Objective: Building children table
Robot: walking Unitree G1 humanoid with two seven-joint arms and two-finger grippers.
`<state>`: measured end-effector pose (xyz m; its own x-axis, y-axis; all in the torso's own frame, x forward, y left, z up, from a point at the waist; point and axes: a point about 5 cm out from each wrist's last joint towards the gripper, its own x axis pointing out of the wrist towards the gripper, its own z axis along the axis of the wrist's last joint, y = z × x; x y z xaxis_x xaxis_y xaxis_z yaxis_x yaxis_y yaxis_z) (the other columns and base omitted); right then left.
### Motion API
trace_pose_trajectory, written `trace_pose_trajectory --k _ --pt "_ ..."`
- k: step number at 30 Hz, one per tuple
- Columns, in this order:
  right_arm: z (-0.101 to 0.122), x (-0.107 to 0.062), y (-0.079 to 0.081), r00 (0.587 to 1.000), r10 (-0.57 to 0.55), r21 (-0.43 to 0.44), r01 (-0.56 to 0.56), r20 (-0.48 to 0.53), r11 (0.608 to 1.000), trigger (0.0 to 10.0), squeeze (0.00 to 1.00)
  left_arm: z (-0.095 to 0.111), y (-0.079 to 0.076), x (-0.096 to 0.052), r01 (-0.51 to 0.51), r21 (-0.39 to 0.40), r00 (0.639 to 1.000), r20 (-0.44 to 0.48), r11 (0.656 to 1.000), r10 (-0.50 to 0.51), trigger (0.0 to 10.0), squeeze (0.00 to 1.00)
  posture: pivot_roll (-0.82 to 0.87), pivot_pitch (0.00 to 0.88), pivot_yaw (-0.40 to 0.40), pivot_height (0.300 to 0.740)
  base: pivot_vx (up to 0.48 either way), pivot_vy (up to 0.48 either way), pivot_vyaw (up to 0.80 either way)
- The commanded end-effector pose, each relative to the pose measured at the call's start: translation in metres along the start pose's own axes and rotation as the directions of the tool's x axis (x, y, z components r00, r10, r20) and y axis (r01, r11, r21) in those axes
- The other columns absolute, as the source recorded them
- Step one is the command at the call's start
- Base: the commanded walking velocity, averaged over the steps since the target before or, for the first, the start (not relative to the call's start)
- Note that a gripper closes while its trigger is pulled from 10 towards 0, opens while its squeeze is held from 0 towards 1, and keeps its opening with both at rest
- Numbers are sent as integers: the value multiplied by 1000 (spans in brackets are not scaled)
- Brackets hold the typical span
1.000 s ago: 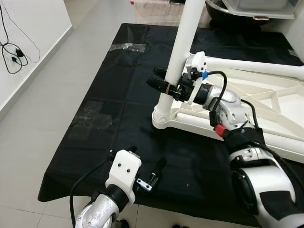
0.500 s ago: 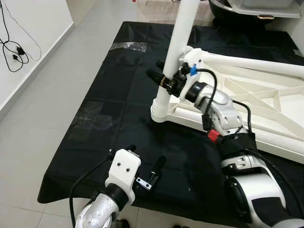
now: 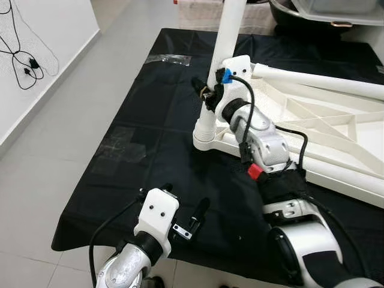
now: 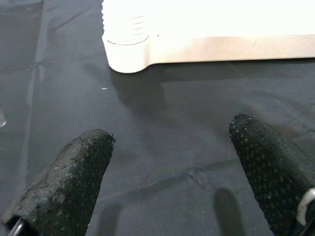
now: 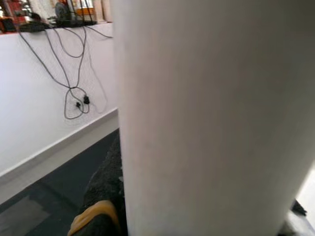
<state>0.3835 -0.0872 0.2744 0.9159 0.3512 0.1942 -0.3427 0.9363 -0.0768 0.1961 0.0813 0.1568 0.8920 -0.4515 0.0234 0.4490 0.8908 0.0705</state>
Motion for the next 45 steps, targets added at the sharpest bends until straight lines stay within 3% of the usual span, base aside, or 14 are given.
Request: trace_pose_trajectory --k 1,4,9,12,14,18,20,25,31,34,37,41,42,45 --pt "-33 -9 -13 985 -97 -38 93 -140 995 10000 0 -4 0 0 -5 -15 1000 -13 1000 5 10000 0 90 217 -30 740 0 0 0" --pt "-34 -11 -9 986 -95 -34 91 -136 995 10000 0 -3 0 0 -6 -14 1000 -12 1000 6 10000 0 93 218 -29 740 0 0 0" --pt "-33 -19 -7 974 -201 -113 189 -106 976 10000 0 -3 2 0 -10 -13 1000 -11 1000 10 10000 0 89 221 -26 740 0 0 0" --pt "-33 -22 -13 947 -304 -154 286 -105 946 10000 0 -3 2 1 -11 -13 1000 -10 1000 11 10000 0 89 221 -27 740 0 0 0" --pt "-30 -27 -22 897 -432 -183 411 -93 893 10000 0 -3 2 1 -12 -11 1000 -8 1000 12 10000 0 91 222 -28 740 0 0 0" --pt "-31 -31 -23 863 -492 -170 471 -115 866 10000 0 -3 3 1 -13 -10 1000 -8 1000 13 10000 0 91 222 -27 740 0 0 0" --pt "-35 -34 -21 829 -535 -124 521 -165 845 10000 0 -3 3 1 -14 -10 1000 -9 1000 14 10000 0 92 222 -25 740 0 0 0" --pt "-43 -38 -13 794 -554 -30 565 -250 824 10000 0 -3 3 1 -11 -9 1000 -10 1000 11 10000 0 93 223 -27 740 0 0 0" --pt "-45 -42 -13 757 -596 -18 615 -268 789 10000 0 -3 3 1 -11 -8 1000 -9 1000 11 10000 0 97 223 -25 740 0 0 0" --pt "-43 -46 -13 700 -677 -27 691 -226 723 10000 0 -3 4 2 -10 -5 1000 -8 1000 10 10000 0 96 225 -24 740 0 0 0" --pt "-40 -49 -11 682 -709 -41 715 -177 698 10000 0 -3 5 2 -10 -3 1000 -6 1000 10 10000 0 95 223 -23 740 0 0 0" --pt "-35 -51 -9 681 -724 -74 721 -115 689 10000 0 -3 5 2 -12 -3 1000 -5 1000 12 10000 0 96 223 -27 740 0 0 0" --pt "-28 -54 -2 688 -726 -118 721 4 682 10000 0 -3 5 3 -12 -1 1000 -4 1000 12 10000 0 96 219 -25 740 0 0 0" --pt "-26 -55 1 688 -724 -139 722 49 678 10000 0 -3 5 3 -12 0 1000 -4 1000 12 10000 0 96 219 -25 740 0 0 0"
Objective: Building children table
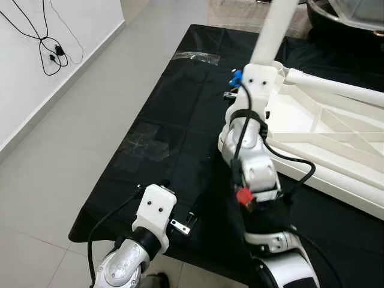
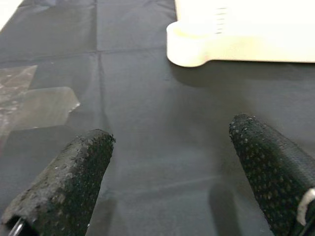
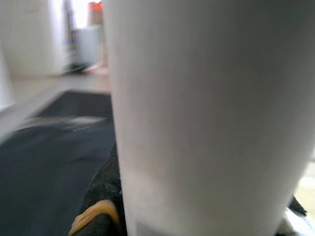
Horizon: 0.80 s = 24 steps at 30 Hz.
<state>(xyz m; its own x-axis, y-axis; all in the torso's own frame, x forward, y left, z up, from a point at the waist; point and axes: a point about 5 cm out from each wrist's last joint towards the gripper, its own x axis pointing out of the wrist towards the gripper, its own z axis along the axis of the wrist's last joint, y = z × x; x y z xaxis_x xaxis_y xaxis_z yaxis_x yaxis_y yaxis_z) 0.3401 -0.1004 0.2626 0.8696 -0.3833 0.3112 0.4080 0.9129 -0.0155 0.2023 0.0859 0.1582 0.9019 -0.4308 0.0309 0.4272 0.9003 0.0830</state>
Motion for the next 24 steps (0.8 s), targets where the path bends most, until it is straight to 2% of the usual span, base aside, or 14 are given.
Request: trace_pose_trajectory --k 1,7,8,9,10,13,15,16,17,18,19,20,22,24 --pt "-25 -14 -4 997 -36 -47 33 -65 998 10000 0 -4 -2 -1 11 -12 1000 -9 1000 -12 10000 0 97 205 -25 740 0 0 0" --pt "-34 -18 -1 990 -15 20 18 -141 1000 10000 0 -4 -1 1 9 -9 1000 -7 1000 -9 10000 0 96 188 -27 740 0 0 0" --pt "-28 -13 4 986 57 143 -35 -154 989 10000 0 -4 1 2 4 -2 1000 -1 1000 -4 10000 0 96 178 -28 740 0 0 0" --pt "-28 -13 4 986 57 143 -35 -154 989 10000 0 -4 1 2 4 -2 1000 -1 1000 -4 10000 0 96 178 -28 740 0 0 0" --pt "-15 -8 12 980 175 240 -148 -95 959 10000 0 -2 3 4 -12 4 1000 8 1000 12 10000 0 94 171 -27 740 0 0 0" --pt "-3 -5 15 970 242 300 -221 -35 928 10000 0 0 6 5 -28 7 1000 15 1000 28 10000 0 93 169 -27 740 0 0 0" --pt "31 -1 25 896 427 504 -426 122 751 10000 0 7 14 11 -72 3 996 49 997 72 10000 0 87 147 -26 740 0 0 0" --pt "45 1 25 860 473 566 -490 190 663 10000 0 12 17 15 -82 8 994 68 997 81 10000 0 83 132 -26 740 0 0 0" --pt "53 3 24 835 497 597 -528 236 604 10000 0 15 19 18 -87 12 993 80 996 86 10000 0 83 132 -26 740 0 0 0" --pt "53 3 24 835 497 597 -528 236 604 10000 0 15 19 18 -87 12 993 80 996 86 10000 0 83 132 -26 740 0 0 0" --pt "59 4 22 800 530 586 -581 283 565 10000 0 20 22 21 -94 22 991 96 995 91 10000 0 85 125 -30 740 0 0 0" --pt "59 4 22 800 530 586 -581 283 565 10000 0 20 22 21 -94 22 991 96 995 91 10000 0 85 125 -30 740 0 0 0" --pt "62 5 20 745 584 556 -649 324 519 10000 0 25 27 25 -106 43 988 116 993 101 10000 0 83 109 -26 740 0 0 0" --pt "54 3 18 653 675 509 -733 343 451 10000 0 32 36 28 -150 96 981 137 984 136 10000 0 81 96 -25 740 0 0 0"
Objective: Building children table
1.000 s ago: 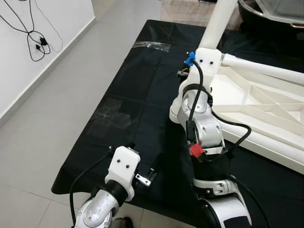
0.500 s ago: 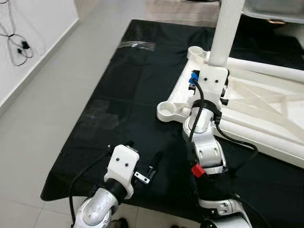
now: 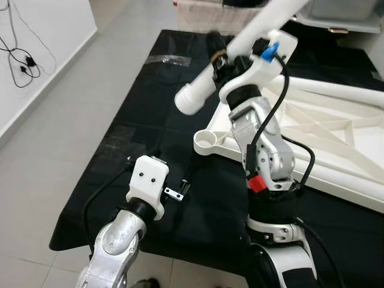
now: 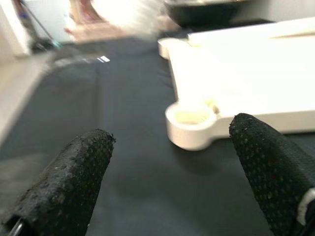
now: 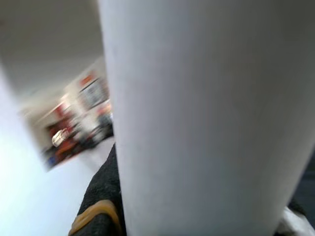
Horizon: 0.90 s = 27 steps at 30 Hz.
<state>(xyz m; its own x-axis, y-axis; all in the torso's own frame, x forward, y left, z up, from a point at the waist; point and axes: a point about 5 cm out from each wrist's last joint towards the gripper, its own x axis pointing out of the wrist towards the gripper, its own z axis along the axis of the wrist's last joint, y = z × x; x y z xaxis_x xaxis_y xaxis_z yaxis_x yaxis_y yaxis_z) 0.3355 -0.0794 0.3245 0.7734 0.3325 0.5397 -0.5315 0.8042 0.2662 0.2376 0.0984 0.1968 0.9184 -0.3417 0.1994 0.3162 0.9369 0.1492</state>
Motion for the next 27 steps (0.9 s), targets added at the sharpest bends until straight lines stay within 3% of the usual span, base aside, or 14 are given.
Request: trace_pose_trajectory --k 1,4,5,6,8,12,13,18,20,27 --pt "-14 -11 -3 989 121 18 -119 -86 993 10000 0 -1 11 4 -42 55 999 -18 998 43 10000 0 75 84 -25 740 0 0 0" --pt "-18 -14 -5 982 151 15 -150 -110 989 10000 0 1 14 6 -48 68 999 -13 997 49 10000 0 74 81 -25 740 0 0 0" --pt "-22 -19 -6 975 180 13 -180 -132 984 10000 0 2 18 9 -55 88 998 -16 995 56 10000 1000 73 72 -22 740 0 0 0" --pt "-22 -19 -6 975 180 13 -180 -132 984 10000 0 2 18 9 -55 88 998 -16 995 56 10000 1000 73 72 -22 740 0 0 0" --pt "-33 -32 -2 944 281 65 -274 -172 960 10000 0 2 17 20 23 177 998 -67 984 -11 10000 1000 77 53 -25 740 0 0 0" --pt "-37 -35 4 928 324 103 -310 -182 945 10000 0 -5 14 24 63 179 993 -115 982 -42 10000 1000 74 50 -22 740 0 0 0" --pt "-38 -36 7 923 340 116 -323 -183 939 10000 0 -9 10 24 102 151 988 -132 983 -82 10000 0 71 50 -21 740 0 0 0" --pt "-39 -38 11 915 360 131 -340 -182 931 10000 0 -13 4 23 157 110 978 -152 981 -140 10000 0 71 50 -20 740 0 0 0" --pt "-42 -42 20 894 407 167 -379 -189 910 10000 0 -19 1 24 176 113 974 -166 978 -157 10000 0 63 55 -19 740 0 0 0" --pt "-48 -51 31 855 474 218 -432 -209 875 10000 0 -20 6 28 155 130 977 -165 979 -132 10000 0 60 68 -20 740 0 0 0"
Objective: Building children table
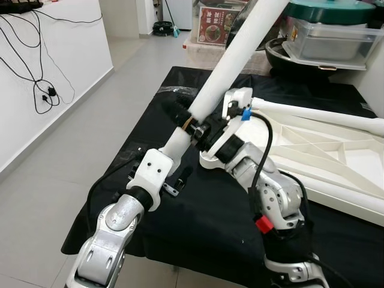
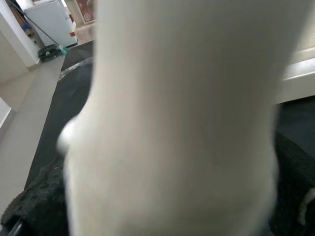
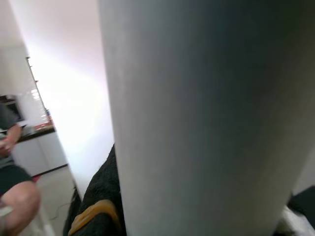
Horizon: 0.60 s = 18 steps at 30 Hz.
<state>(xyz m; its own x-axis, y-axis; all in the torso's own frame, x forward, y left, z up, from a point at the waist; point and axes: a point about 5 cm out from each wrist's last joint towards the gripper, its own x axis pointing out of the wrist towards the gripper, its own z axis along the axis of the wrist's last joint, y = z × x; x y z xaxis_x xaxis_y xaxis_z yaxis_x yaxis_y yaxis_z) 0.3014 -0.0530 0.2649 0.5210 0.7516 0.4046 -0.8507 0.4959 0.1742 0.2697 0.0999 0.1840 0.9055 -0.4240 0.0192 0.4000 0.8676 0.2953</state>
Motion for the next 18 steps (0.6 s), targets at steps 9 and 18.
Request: trace_pose_trajectory --k 9,18 --pt "-11 -1 11 998 52 39 -50 -28 998 10000 0 2 -8 1 38 21 999 22 999 -38 0 0 60 76 -22 740 0 0 0" --pt "-12 -1 5 999 9 29 -7 -39 1000 10000 0 -1 -11 -3 43 53 999 25 998 -44 0 0 64 80 -19 740 0 0 0"
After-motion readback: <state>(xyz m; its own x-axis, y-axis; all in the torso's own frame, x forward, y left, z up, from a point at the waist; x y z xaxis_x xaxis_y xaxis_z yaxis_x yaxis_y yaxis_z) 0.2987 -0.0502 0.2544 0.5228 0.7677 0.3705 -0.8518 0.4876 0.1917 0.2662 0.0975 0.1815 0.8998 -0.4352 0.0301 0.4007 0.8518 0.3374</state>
